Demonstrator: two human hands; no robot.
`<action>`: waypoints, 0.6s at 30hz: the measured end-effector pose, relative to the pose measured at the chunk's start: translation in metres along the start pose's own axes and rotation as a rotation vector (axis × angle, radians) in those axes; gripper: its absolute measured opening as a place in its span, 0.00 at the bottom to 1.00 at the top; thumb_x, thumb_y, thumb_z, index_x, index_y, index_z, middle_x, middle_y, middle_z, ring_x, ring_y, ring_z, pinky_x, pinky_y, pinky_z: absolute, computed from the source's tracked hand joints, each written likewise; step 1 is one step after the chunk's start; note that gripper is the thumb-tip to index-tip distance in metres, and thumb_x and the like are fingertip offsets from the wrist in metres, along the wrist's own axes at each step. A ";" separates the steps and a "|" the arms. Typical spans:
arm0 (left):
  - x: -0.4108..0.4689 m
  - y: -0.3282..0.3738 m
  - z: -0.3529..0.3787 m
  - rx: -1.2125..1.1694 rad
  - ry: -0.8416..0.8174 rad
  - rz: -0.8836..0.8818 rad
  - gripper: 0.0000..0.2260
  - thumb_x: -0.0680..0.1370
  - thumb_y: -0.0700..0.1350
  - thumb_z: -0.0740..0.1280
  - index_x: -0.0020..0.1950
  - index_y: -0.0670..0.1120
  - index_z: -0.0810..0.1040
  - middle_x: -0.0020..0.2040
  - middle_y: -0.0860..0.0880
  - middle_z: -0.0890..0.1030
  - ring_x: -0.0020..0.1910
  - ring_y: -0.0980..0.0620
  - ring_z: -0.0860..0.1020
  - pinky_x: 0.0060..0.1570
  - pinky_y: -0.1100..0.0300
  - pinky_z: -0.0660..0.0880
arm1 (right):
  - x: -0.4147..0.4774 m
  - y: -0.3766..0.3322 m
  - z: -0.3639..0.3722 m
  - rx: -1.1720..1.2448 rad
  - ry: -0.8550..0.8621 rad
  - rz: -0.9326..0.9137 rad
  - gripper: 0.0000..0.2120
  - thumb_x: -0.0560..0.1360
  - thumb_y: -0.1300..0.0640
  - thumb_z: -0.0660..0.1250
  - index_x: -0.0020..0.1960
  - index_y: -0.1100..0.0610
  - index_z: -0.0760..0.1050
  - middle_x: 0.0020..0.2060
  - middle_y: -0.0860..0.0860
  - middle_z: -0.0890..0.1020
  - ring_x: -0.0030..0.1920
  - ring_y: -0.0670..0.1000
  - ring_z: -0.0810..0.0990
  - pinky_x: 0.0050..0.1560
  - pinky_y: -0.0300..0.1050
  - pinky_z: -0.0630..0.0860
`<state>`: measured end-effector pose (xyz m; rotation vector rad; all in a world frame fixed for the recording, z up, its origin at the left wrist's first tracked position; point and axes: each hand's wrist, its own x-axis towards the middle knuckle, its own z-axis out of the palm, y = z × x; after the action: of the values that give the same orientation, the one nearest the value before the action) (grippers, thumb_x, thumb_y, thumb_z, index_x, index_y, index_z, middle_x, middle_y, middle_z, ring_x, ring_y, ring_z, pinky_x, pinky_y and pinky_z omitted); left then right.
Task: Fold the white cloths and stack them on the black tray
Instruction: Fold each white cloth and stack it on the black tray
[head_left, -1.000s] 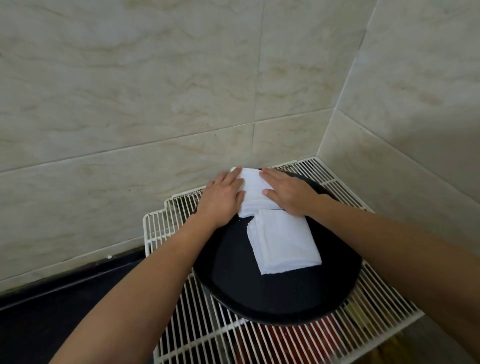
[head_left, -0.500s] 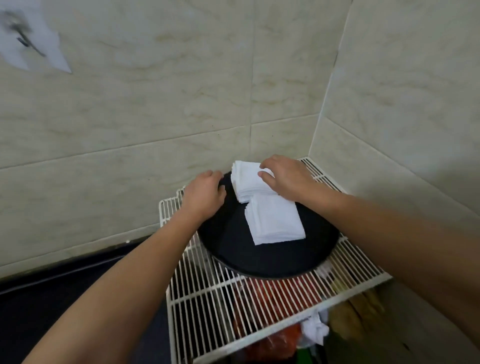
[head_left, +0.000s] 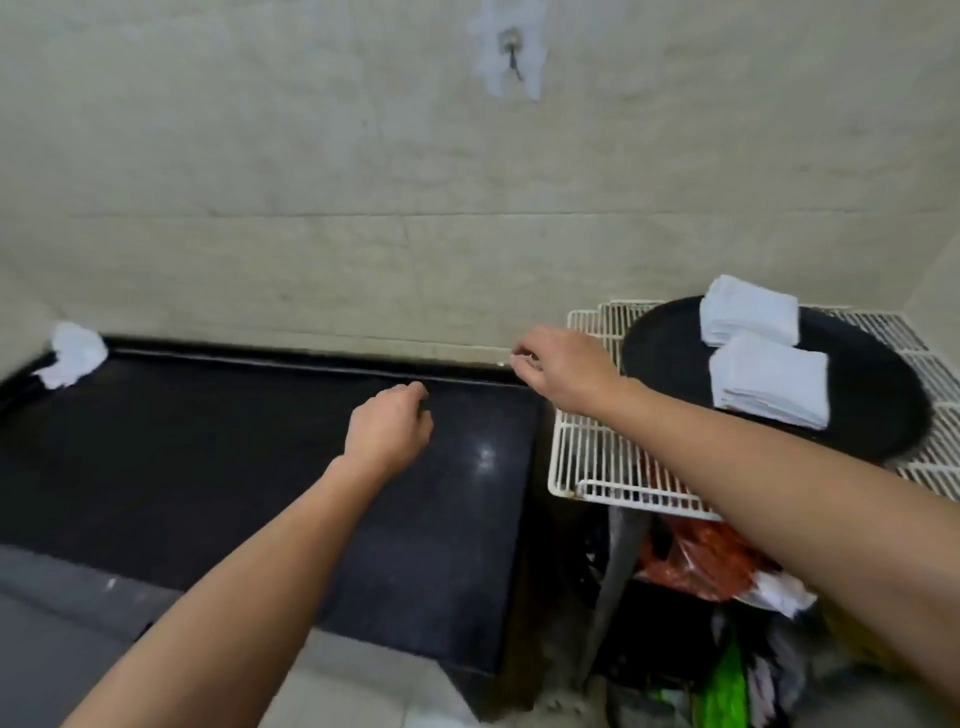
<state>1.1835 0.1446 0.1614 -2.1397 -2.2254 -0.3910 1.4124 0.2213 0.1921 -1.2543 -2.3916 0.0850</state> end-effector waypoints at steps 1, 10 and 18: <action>-0.016 -0.019 -0.006 0.007 0.011 -0.046 0.11 0.78 0.47 0.61 0.58 0.46 0.75 0.54 0.48 0.80 0.51 0.43 0.78 0.44 0.53 0.72 | 0.006 -0.019 0.007 0.008 -0.024 -0.026 0.13 0.79 0.45 0.59 0.54 0.52 0.78 0.51 0.52 0.81 0.53 0.57 0.78 0.49 0.51 0.75; -0.144 -0.188 -0.045 0.097 0.027 -0.335 0.10 0.77 0.48 0.61 0.56 0.48 0.76 0.53 0.48 0.80 0.52 0.43 0.78 0.46 0.52 0.74 | 0.049 -0.209 0.086 0.057 -0.174 -0.286 0.13 0.79 0.45 0.59 0.54 0.50 0.76 0.50 0.49 0.81 0.51 0.55 0.79 0.48 0.50 0.76; -0.229 -0.374 -0.092 0.192 -0.022 -0.484 0.09 0.77 0.49 0.61 0.53 0.47 0.75 0.52 0.47 0.79 0.51 0.44 0.78 0.46 0.52 0.75 | 0.089 -0.400 0.180 0.086 -0.258 -0.381 0.12 0.79 0.45 0.58 0.55 0.49 0.75 0.52 0.48 0.80 0.51 0.54 0.79 0.47 0.49 0.74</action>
<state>0.8132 -0.1067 0.1463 -1.5088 -2.6552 -0.1523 0.9885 0.0831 0.1610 -0.7693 -2.7720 0.2430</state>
